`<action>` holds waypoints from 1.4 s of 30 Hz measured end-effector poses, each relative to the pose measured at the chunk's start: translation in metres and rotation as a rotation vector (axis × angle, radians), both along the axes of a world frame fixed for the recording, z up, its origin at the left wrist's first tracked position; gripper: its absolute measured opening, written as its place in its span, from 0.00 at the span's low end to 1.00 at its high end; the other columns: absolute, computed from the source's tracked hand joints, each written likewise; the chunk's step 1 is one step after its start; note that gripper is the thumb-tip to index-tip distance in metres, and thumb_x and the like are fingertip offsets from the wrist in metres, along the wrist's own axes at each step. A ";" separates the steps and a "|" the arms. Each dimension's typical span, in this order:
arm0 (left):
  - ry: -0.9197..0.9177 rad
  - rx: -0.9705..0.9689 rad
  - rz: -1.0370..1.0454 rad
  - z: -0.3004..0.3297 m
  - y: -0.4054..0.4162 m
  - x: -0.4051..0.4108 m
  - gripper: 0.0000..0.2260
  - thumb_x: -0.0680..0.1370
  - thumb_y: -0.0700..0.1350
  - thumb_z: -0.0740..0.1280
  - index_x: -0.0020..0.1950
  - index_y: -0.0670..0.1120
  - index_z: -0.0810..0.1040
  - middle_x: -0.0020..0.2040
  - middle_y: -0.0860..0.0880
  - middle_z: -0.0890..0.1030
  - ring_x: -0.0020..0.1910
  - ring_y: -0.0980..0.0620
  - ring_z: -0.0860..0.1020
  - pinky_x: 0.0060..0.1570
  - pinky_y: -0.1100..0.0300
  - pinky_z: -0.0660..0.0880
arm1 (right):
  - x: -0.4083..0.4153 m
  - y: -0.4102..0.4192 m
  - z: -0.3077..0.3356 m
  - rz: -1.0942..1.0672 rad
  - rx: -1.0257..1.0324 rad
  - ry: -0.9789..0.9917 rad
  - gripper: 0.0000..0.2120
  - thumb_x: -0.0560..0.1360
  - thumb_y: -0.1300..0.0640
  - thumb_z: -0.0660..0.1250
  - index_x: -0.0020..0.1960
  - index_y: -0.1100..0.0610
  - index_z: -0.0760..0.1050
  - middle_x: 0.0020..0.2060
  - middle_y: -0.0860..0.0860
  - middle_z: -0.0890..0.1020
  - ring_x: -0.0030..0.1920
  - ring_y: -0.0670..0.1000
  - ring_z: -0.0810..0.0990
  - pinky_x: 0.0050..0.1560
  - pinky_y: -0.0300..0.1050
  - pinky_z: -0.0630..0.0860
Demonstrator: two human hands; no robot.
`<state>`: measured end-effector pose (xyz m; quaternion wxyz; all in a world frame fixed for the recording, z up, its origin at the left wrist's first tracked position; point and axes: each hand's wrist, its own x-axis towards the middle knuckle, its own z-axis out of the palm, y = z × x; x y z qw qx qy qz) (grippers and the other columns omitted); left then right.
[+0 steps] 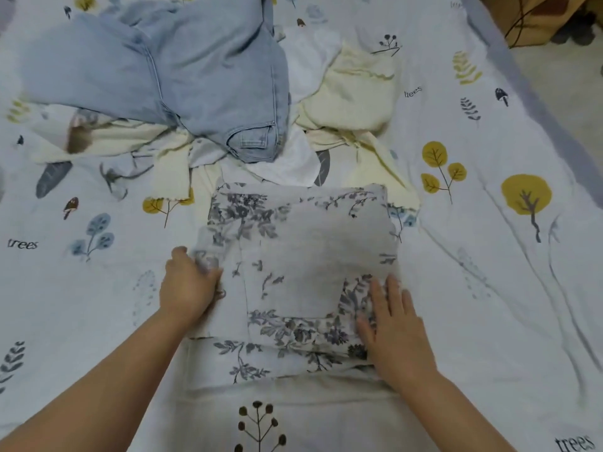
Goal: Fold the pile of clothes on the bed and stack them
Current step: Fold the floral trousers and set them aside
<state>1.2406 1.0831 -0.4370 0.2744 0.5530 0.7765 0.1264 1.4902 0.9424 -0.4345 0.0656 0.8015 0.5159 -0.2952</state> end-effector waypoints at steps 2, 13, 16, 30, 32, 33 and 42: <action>0.189 0.112 -0.107 0.004 -0.001 0.009 0.31 0.74 0.44 0.69 0.72 0.36 0.60 0.66 0.32 0.66 0.61 0.33 0.69 0.57 0.44 0.68 | 0.003 0.005 -0.001 -0.022 0.013 0.018 0.31 0.80 0.40 0.45 0.76 0.50 0.36 0.75 0.51 0.34 0.76 0.54 0.37 0.74 0.56 0.45; 0.524 0.308 -1.081 -0.042 0.045 0.116 0.26 0.77 0.62 0.40 0.69 0.60 0.28 0.72 0.55 0.28 0.72 0.52 0.29 0.66 0.48 0.26 | 0.007 0.084 -0.043 -0.032 0.189 -0.084 0.31 0.78 0.37 0.40 0.68 0.45 0.21 0.72 0.48 0.27 0.72 0.50 0.28 0.71 0.59 0.34; 0.486 0.130 -1.038 -0.068 0.063 0.108 0.26 0.76 0.65 0.39 0.65 0.64 0.25 0.76 0.55 0.34 0.75 0.53 0.36 0.69 0.46 0.32 | 0.013 0.068 -0.061 -0.027 0.188 -0.046 0.29 0.74 0.36 0.34 0.63 0.41 0.16 0.65 0.43 0.20 0.67 0.44 0.23 0.70 0.58 0.33; 0.356 0.127 -0.889 -0.025 -0.031 0.074 0.30 0.73 0.68 0.31 0.72 0.59 0.29 0.73 0.53 0.29 0.71 0.49 0.25 0.63 0.52 0.19 | -0.025 0.004 -0.008 -0.007 0.168 -0.105 0.34 0.77 0.37 0.34 0.75 0.53 0.55 0.74 0.61 0.57 0.73 0.61 0.56 0.66 0.67 0.57; 0.460 0.041 -0.959 -0.037 -0.046 0.060 0.30 0.71 0.67 0.27 0.69 0.58 0.24 0.73 0.51 0.26 0.68 0.47 0.22 0.63 0.49 0.20 | -0.030 -0.005 -0.015 0.099 0.012 -0.131 0.36 0.71 0.35 0.23 0.75 0.48 0.36 0.75 0.59 0.39 0.74 0.61 0.38 0.70 0.67 0.46; 0.473 0.015 -0.955 -0.041 -0.047 0.058 0.29 0.70 0.66 0.27 0.68 0.57 0.23 0.71 0.51 0.25 0.67 0.47 0.21 0.63 0.48 0.20 | -0.029 -0.006 -0.021 0.103 0.006 -0.121 0.34 0.69 0.34 0.22 0.72 0.48 0.26 0.72 0.56 0.29 0.72 0.60 0.29 0.70 0.65 0.38; 0.384 -0.010 -0.910 -0.029 -0.055 0.063 0.31 0.70 0.68 0.28 0.71 0.58 0.28 0.70 0.53 0.24 0.67 0.49 0.21 0.59 0.51 0.17 | 0.007 -0.020 -0.001 -0.750 0.136 0.308 0.25 0.76 0.47 0.63 0.68 0.59 0.64 0.58 0.57 0.73 0.55 0.55 0.71 0.54 0.49 0.68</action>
